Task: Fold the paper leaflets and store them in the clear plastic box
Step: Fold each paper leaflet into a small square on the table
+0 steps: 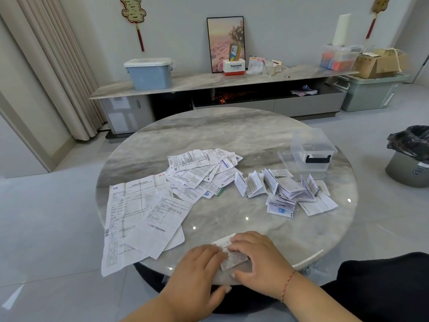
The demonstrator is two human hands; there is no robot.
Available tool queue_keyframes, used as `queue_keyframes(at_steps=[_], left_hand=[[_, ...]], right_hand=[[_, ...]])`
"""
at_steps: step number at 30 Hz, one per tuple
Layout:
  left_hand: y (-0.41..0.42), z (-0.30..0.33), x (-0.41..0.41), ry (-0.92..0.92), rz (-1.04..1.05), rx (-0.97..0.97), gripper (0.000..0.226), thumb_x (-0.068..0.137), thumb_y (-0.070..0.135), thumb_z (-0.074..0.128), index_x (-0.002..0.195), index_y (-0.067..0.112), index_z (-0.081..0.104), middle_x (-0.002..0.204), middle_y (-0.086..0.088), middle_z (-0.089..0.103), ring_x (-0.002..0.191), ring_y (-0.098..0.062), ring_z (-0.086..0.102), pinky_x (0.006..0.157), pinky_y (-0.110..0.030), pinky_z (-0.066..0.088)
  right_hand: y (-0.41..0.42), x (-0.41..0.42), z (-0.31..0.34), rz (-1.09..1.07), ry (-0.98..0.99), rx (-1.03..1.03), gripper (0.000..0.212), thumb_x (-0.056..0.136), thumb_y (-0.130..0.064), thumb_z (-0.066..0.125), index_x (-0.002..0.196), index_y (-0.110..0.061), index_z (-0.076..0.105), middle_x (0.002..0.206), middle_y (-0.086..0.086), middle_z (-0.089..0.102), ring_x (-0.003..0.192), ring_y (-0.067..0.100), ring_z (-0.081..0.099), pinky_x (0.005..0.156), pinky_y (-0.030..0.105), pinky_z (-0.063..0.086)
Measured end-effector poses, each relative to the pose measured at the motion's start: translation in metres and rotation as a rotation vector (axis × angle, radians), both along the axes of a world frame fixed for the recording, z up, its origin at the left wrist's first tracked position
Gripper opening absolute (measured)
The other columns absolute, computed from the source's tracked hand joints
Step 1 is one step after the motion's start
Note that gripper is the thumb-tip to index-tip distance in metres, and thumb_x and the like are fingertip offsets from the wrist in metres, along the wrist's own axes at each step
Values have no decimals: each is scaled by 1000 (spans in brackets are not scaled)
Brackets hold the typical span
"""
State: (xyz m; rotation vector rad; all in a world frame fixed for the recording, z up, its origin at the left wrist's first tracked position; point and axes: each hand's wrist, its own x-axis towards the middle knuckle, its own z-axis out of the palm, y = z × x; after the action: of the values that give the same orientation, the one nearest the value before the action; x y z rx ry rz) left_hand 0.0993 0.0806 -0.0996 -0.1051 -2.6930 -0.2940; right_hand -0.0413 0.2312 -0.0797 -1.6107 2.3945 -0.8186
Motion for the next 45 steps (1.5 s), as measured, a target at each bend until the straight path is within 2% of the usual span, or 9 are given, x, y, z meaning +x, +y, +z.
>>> queue_keyframes(at_steps=[7,13,17,24,27,31,35,41,45], left_hand=[[-3,-3,6,8,-22,122,55,74,50,68,118,22,51,122,5,50,110,-8,51,95,-16,38],[-2,-6,-2,48,-106,87,48,73,44,71,111,21,53,110,7,57,100,-11,54,87,-23,44],[-1,-9,-3,90,-152,51,38,77,33,70,108,19,53,102,5,57,91,-11,54,80,-21,46],[3,5,-5,76,61,373,18,86,25,52,104,28,52,104,17,49,82,2,53,72,-10,44],[4,5,-14,49,227,473,17,84,26,53,100,30,57,98,23,46,79,3,53,69,-17,47],[4,8,-21,-34,256,462,22,85,15,58,104,23,63,103,17,45,89,-2,53,80,-20,47],[2,12,-22,-128,214,366,31,84,35,56,113,26,63,108,16,48,104,-5,45,87,-9,32],[-3,14,-24,-37,97,45,16,80,30,50,87,25,63,77,11,62,68,-12,56,59,-22,45],[1,30,-29,-32,191,121,24,82,30,46,70,22,65,62,11,58,59,-8,53,49,-21,42]], right_hand=[[4,5,6,65,-145,45,62,56,-46,63,115,-30,54,114,-21,42,107,-5,42,95,12,36],[5,3,8,72,-118,80,63,55,-45,63,115,-30,53,108,-23,39,106,-5,36,92,8,30],[3,4,9,63,-128,64,36,64,-31,63,99,-30,58,89,-25,43,90,-8,40,78,9,34],[0,-2,12,-37,-179,40,20,72,-29,64,91,-34,60,90,-16,57,89,-1,48,78,12,39],[-8,-4,11,-159,-214,27,21,80,-24,64,82,-43,54,84,-12,58,79,1,52,70,9,39],[-16,-3,10,-246,-222,47,13,80,-23,67,84,-33,61,66,-12,49,62,4,46,60,10,36],[-19,-5,11,-279,-319,27,19,79,-19,69,81,-34,58,57,-8,49,57,2,50,57,10,35],[-22,-8,20,-343,-571,-75,22,79,-14,69,67,-31,62,66,-9,59,60,4,52,69,25,48],[-21,-4,25,-247,-405,-160,14,77,-16,70,67,-25,65,78,-10,53,70,8,52,66,13,40]])
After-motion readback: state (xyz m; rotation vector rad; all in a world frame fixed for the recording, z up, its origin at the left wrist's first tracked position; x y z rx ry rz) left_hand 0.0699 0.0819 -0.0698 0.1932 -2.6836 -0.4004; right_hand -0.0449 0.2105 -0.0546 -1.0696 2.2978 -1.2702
